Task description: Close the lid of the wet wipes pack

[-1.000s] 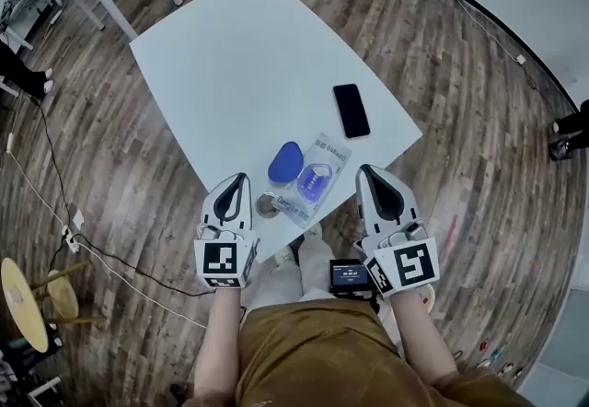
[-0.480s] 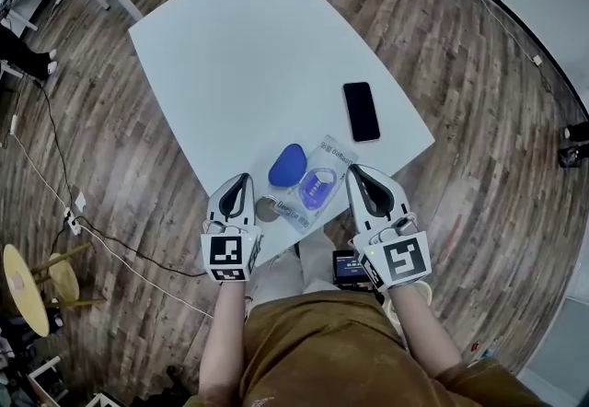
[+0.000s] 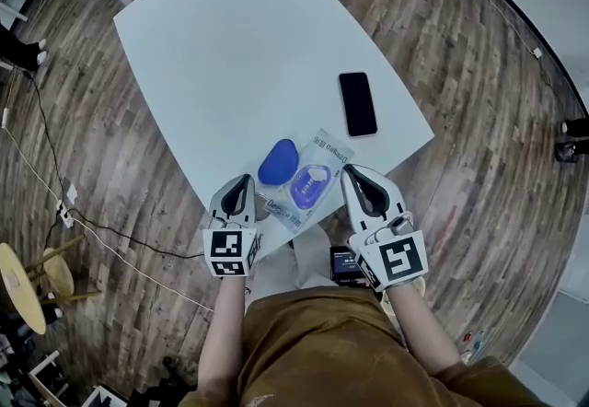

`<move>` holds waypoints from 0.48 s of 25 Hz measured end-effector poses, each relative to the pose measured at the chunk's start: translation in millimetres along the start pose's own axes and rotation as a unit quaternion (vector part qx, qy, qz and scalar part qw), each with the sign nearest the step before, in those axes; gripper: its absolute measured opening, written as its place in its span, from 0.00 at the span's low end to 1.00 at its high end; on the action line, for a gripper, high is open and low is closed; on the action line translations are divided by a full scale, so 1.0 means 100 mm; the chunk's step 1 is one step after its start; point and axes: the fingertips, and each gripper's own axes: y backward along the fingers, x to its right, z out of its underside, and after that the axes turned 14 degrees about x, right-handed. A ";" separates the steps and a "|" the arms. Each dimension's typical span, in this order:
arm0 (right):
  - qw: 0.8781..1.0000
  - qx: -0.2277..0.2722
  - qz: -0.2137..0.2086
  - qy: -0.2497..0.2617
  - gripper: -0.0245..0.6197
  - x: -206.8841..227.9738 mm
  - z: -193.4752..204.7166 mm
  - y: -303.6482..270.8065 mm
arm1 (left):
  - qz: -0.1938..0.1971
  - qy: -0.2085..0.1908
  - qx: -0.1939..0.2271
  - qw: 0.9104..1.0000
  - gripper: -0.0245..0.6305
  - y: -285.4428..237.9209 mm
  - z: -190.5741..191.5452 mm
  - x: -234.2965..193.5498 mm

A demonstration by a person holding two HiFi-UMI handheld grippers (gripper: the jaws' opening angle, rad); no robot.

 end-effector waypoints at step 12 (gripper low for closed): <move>1.000 -0.022 -0.015 -0.011 0.05 0.07 0.19 -0.08 | -0.005 0.008 -0.068 0.998 0.05 -0.15 0.39 -0.02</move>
